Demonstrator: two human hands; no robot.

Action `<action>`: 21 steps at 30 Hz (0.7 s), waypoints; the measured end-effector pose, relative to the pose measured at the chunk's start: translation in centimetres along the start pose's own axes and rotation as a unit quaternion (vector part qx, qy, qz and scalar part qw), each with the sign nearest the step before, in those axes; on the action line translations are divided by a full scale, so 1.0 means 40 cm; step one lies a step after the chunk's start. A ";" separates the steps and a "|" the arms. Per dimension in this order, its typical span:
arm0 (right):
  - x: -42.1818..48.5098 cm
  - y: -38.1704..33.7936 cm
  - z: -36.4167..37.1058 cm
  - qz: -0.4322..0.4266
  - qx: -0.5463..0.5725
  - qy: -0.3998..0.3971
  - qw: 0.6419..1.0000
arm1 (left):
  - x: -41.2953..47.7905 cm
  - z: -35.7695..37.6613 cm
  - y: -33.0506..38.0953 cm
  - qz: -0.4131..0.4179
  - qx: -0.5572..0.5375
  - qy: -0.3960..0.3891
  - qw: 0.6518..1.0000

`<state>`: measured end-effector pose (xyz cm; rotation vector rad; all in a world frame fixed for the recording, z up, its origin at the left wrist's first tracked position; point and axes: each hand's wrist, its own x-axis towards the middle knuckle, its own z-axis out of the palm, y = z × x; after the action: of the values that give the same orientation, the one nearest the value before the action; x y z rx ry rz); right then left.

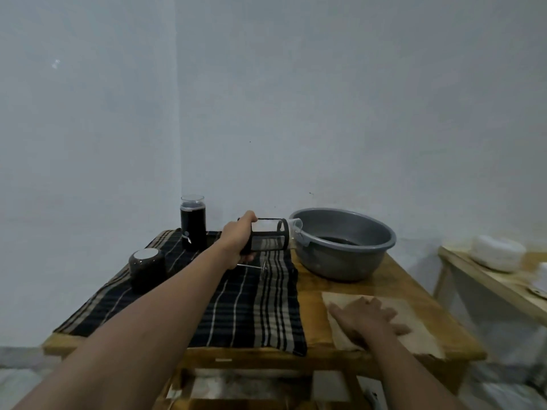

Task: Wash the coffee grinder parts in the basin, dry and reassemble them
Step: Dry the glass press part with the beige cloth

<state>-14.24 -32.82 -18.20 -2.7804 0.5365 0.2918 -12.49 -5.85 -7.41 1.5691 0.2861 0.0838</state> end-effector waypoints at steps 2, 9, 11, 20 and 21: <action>-0.027 0.009 0.025 -0.019 0.005 0.043 0.999 | -0.005 -0.002 -0.003 0.002 -0.004 0.007 1.000; -0.078 0.000 -0.071 -0.021 0.428 0.242 0.871 | -0.003 0.006 -0.009 0.026 0.007 0.036 0.999; -0.117 -0.034 -0.141 -0.040 0.541 0.292 0.788 | 0.003 0.017 -0.017 0.037 0.035 0.055 0.997; -0.183 -0.270 -0.160 -0.481 0.243 0.167 0.826 | -0.004 0.080 0.000 0.195 0.178 0.069 0.962; -0.177 -0.268 -0.166 -0.480 0.254 0.160 0.824 | -0.005 0.076 -0.006 0.213 0.163 0.068 0.961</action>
<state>-15.56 -23.12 -7.59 -2.2025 -0.6649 -0.4804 -12.00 -8.84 -7.70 1.9386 0.0645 0.5034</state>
